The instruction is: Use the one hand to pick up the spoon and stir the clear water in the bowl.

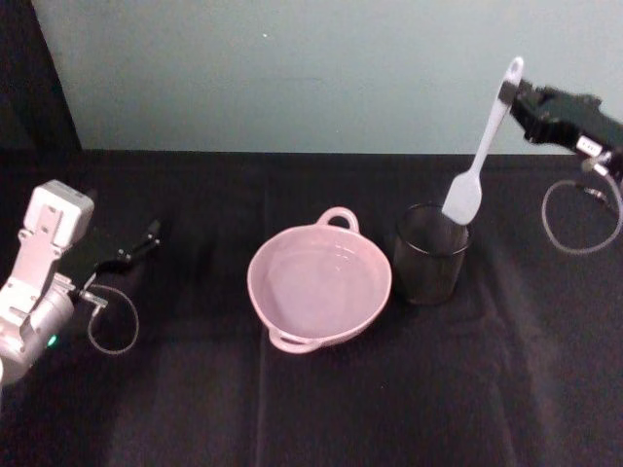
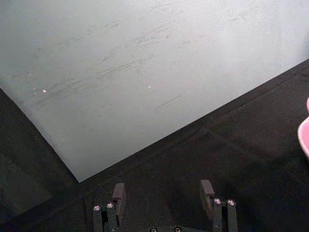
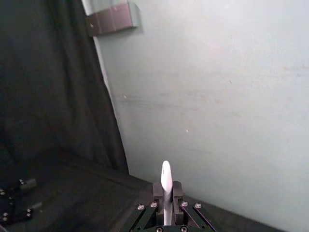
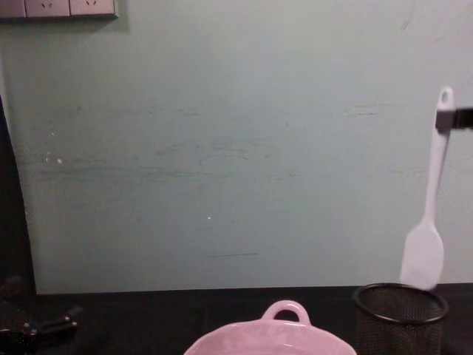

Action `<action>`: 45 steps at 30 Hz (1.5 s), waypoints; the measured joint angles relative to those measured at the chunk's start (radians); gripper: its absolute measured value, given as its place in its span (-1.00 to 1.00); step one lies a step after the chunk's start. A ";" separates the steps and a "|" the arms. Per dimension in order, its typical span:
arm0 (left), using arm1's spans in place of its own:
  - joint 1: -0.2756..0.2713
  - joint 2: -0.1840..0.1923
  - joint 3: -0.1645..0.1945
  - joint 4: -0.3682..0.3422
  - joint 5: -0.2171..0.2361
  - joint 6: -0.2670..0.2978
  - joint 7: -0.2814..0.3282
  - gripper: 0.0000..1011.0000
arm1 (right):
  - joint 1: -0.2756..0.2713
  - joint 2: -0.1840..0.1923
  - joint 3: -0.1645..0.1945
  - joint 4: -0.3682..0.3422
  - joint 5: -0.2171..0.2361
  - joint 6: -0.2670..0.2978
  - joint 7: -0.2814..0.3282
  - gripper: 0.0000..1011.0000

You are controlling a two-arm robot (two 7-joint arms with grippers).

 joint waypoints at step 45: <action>0.000 0.000 0.000 0.000 0.000 0.000 0.000 1.00 | 0.053 -0.149 -0.276 0.125 -0.206 -0.198 0.298 -0.78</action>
